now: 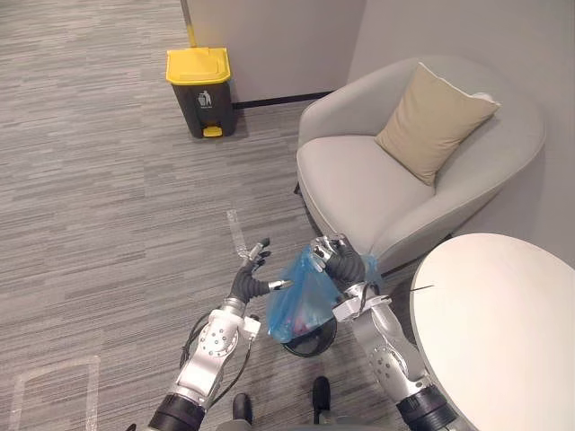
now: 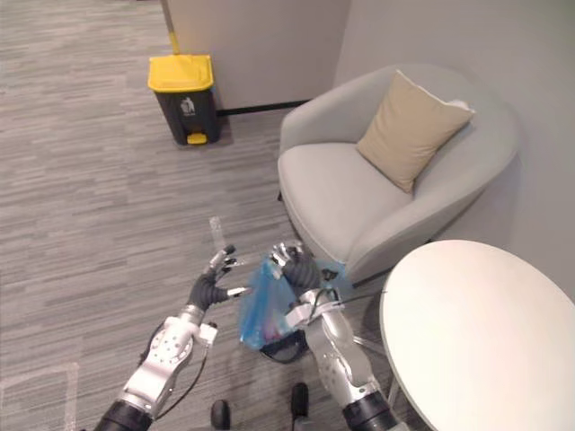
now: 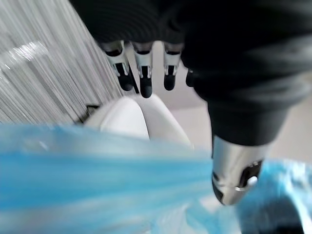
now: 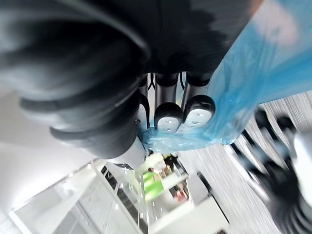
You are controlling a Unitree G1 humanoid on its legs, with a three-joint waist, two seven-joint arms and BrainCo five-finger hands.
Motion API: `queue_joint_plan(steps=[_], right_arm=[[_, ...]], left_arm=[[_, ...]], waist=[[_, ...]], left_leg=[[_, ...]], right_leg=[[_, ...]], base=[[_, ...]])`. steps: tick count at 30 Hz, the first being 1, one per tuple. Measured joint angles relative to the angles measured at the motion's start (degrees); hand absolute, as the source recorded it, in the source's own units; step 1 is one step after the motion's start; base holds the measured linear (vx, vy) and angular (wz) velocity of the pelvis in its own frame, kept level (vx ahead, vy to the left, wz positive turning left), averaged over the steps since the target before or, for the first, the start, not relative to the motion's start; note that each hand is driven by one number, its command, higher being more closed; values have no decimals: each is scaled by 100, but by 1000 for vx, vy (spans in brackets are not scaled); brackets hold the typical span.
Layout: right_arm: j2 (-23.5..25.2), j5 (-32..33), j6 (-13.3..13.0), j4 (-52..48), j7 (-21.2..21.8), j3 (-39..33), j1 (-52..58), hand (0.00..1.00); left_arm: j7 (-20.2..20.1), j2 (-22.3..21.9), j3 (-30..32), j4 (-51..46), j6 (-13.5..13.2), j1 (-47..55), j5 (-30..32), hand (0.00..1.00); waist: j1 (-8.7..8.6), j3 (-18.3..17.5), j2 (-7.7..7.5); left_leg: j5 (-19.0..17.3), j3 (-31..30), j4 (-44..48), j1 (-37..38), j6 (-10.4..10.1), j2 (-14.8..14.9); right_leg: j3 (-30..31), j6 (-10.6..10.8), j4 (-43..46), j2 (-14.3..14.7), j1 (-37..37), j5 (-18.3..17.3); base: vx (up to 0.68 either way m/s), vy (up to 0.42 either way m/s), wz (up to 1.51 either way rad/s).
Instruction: Gather rubbish on tea table into small bin, then transfer packed bag to large trash can.
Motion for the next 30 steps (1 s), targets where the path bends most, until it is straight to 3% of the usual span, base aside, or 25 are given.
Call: queue_joint_plan(steps=[9, 17, 22, 28, 29, 30], right_arm=[[-186, 650, 109, -586, 232, 667, -227, 100], [-215, 937, 130, -587, 159, 1113, -456, 100], [-197, 1069, 129, -587, -15, 1340, -831, 100], [-160, 1119, 129, -586, -242, 1454, -932, 100], [-155, 1130, 128, -586, -256, 1498, -960, 100], [-151, 1164, 128, -586, -270, 1548, -983, 100]], left_arm=[[-93, 97, -447, 593, -3, -729, 709, 0], [462, 42, -421, 1198, 141, -1080, 1506, 0], [877, -250, -218, 1533, 303, -1079, 2055, 0], [1070, -482, -220, 1965, 516, -1081, 2382, 0], [1125, -521, -225, 2039, 531, -1093, 2397, 100], [1151, -584, -230, 2121, 549, -1107, 2437, 100]], waist=[[-190, -99, -12], [-252, -106, -18], [-251, -122, -38], [-254, -126, -41], [-253, -127, -40], [-252, -127, -40]], left_leg=[[16, 178, -49, 66, -14, 6], [17, 216, -83, 90, -13, -1], [17, 218, -87, 90, -13, -3], [17, 218, -90, 89, -14, -1], [17, 218, -90, 89, -14, -2], [17, 217, -90, 89, -14, -2]], right_leg=[[201, -3, 1, 37, -61, 56], [258, 0, 2, 59, -81, 61], [272, 0, 2, 81, -88, 62], [283, -4, 2, 88, -95, 65], [283, -4, 2, 90, -96, 65], [283, -5, 2, 92, -96, 65]], base=[[-5, -13, -12], [6, -9, -3], [0, 0, 0], [0, 0, 0], [0, 0, 0], [0, 0, 0]])
